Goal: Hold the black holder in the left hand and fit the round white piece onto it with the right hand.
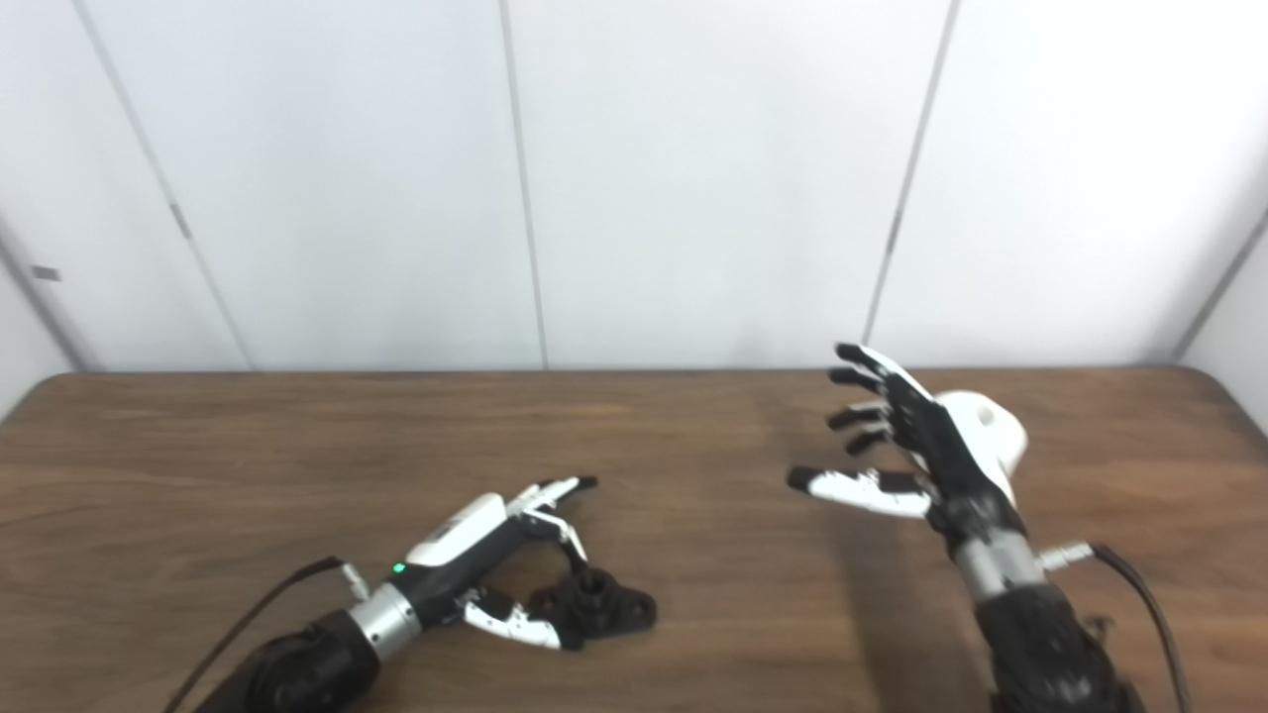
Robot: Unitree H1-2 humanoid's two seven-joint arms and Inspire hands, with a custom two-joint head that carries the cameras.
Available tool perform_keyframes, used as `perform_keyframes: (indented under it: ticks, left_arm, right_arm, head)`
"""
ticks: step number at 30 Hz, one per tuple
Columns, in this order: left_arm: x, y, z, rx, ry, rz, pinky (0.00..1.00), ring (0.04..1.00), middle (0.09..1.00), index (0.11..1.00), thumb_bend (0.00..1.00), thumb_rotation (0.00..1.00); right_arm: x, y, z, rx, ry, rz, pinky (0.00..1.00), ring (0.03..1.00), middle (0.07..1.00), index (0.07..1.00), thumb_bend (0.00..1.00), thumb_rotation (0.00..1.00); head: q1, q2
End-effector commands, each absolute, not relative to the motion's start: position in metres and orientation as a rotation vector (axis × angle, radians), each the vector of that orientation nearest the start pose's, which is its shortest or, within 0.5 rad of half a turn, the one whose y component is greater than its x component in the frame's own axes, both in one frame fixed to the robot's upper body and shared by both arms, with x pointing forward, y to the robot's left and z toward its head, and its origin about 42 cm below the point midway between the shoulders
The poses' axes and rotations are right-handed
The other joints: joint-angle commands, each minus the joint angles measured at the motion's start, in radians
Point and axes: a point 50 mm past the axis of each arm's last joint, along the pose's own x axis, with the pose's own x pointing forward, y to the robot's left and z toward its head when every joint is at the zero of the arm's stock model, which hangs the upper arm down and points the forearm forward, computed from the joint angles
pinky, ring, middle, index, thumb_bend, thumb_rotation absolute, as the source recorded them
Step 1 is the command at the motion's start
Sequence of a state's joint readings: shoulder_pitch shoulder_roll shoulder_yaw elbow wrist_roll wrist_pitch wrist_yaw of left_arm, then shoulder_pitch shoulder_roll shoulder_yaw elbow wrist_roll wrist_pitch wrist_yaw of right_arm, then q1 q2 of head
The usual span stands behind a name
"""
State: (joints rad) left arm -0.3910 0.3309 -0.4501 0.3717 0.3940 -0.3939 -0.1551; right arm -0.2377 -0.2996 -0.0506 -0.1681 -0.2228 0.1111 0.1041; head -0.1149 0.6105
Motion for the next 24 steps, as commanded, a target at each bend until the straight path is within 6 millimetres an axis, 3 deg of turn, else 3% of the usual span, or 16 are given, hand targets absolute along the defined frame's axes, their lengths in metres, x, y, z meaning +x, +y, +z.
perform_keyframes:
  ticks: [1, 6, 16, 24]
  left_arm:
    - [0.36, 0.187, 0.08, 0.891, -0.212, -0.821, 1.0, 1.0, 0.994, 0.483, 0.52, 0.06]
    - [0.359, 0.201, 0.076, 0.915, -0.189, -0.808, 1.0, 1.0, 0.998, 0.483, 0.52, 0.06]
    - [0.356, 0.222, 0.07, 0.918, -0.182, -0.792, 1.0, 1.0, 1.0, 0.484, 0.52, 0.06]
    - [0.355, 0.234, 0.063, 0.894, -0.167, -0.797, 1.0, 1.0, 0.997, 0.483, 0.52, 0.06]
  right_arm:
    - [0.352, -0.287, 0.254, -0.552, -0.383, 0.01, 0.52, 0.638, 0.799, 0.857, 0.71, 0.28]
    - [0.355, -0.299, 0.269, -0.651, -0.424, -0.034, 0.5, 0.645, 0.81, 0.844, 0.74, 0.28]
    - [0.355, -0.34, 0.325, -0.925, -0.49, -0.235, 0.52, 0.656, 0.795, 0.789, 0.77, 0.23]
    - [0.356, -0.38, 0.346, -1.124, -0.365, -0.353, 0.56, 0.756, 0.838, 0.788, 0.73, 0.32]
  head:
    - [-0.013, -0.001]
    - [-0.103, -0.022]
    - [-0.24, -0.077]
    - [-0.326, -0.124]
